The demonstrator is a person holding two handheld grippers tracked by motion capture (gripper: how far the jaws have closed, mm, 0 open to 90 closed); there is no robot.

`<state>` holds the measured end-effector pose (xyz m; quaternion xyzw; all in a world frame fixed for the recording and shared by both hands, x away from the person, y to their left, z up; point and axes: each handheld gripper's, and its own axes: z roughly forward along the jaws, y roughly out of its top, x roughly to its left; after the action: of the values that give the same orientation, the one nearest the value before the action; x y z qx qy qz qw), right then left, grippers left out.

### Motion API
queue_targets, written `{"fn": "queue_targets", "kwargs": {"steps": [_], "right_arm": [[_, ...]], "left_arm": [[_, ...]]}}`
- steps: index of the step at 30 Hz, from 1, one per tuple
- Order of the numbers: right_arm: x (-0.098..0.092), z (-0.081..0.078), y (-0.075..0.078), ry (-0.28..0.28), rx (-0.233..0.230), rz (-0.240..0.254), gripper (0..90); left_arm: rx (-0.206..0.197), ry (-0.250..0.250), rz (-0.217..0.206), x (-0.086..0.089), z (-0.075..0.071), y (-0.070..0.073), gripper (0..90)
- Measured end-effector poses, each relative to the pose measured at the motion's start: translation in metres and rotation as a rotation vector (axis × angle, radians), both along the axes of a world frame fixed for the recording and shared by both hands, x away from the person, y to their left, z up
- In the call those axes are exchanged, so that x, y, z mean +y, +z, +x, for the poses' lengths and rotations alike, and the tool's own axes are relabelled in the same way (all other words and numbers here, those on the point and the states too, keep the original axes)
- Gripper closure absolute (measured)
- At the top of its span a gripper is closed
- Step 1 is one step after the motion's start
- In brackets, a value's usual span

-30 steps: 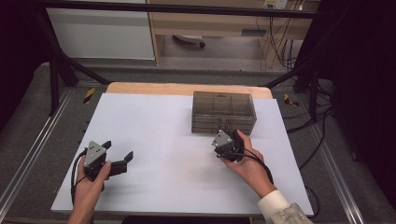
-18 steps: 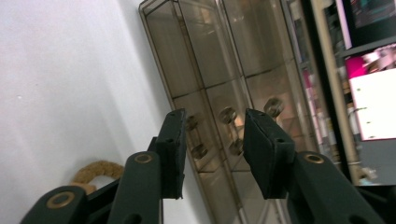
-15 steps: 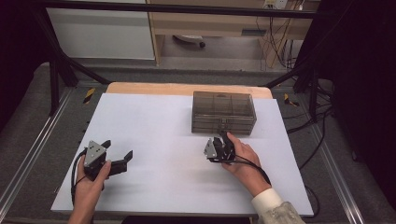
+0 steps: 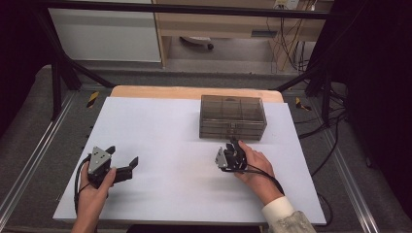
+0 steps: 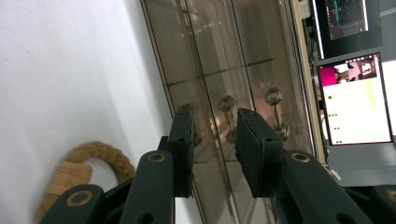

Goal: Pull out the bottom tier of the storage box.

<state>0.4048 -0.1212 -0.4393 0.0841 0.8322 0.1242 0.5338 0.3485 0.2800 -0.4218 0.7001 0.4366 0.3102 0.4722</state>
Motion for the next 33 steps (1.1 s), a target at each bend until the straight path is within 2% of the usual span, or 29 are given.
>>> {"fn": "queue_targets", "kwargs": {"steps": [3, 5, 11, 17, 19, 22, 23, 26, 29, 33], "right_arm": [[-0.002, 0.003, -0.001, -0.014, -0.005, 0.001, 69.3], [-0.002, 0.005, -0.004, -0.023, -0.012, -0.021, 70.7], [0.0, 0.008, -0.009, -0.008, -0.014, -0.048, 73.1], [0.002, 0.012, -0.014, -0.003, -0.018, -0.077, 74.1], [0.005, 0.015, -0.018, -0.007, -0.015, -0.124, 74.3], [0.005, 0.016, -0.02, -0.011, -0.009, -0.129, 74.3], [0.006, 0.017, -0.022, -0.005, -0.005, -0.149, 74.3], [0.006, 0.019, -0.024, 0.0, -0.003, -0.165, 74.5], [0.006, 0.022, -0.026, -0.002, -0.005, -0.167, 75.1], [0.005, 0.026, -0.029, -0.013, 0.006, -0.177, 75.7]], "left_arm": [[-0.001, 0.003, -0.004, 0.001, 0.0, 0.0, 5.8], [-0.002, 0.003, -0.002, 0.0, 0.0, 0.0, 5.9], [-0.001, -0.002, 0.017, -0.001, 0.0, 0.0, 5.8], [0.0, -0.001, 0.015, -0.001, 0.0, 0.0, 5.8], [0.001, -0.001, 0.017, -0.001, 0.0, 0.0, 5.9], [0.001, -0.001, 0.02, -0.001, 0.0, 0.0, 5.9], [0.0, -0.002, 0.022, -0.001, 0.0, 0.0, 5.9], [0.003, -0.003, 0.026, -0.001, 0.0, 0.0, 5.9], [0.011, -0.004, -0.003, -0.001, 0.001, -0.001, 5.9], [0.011, 0.001, 0.004, 0.0, 0.001, -0.001, 6.0]]}}
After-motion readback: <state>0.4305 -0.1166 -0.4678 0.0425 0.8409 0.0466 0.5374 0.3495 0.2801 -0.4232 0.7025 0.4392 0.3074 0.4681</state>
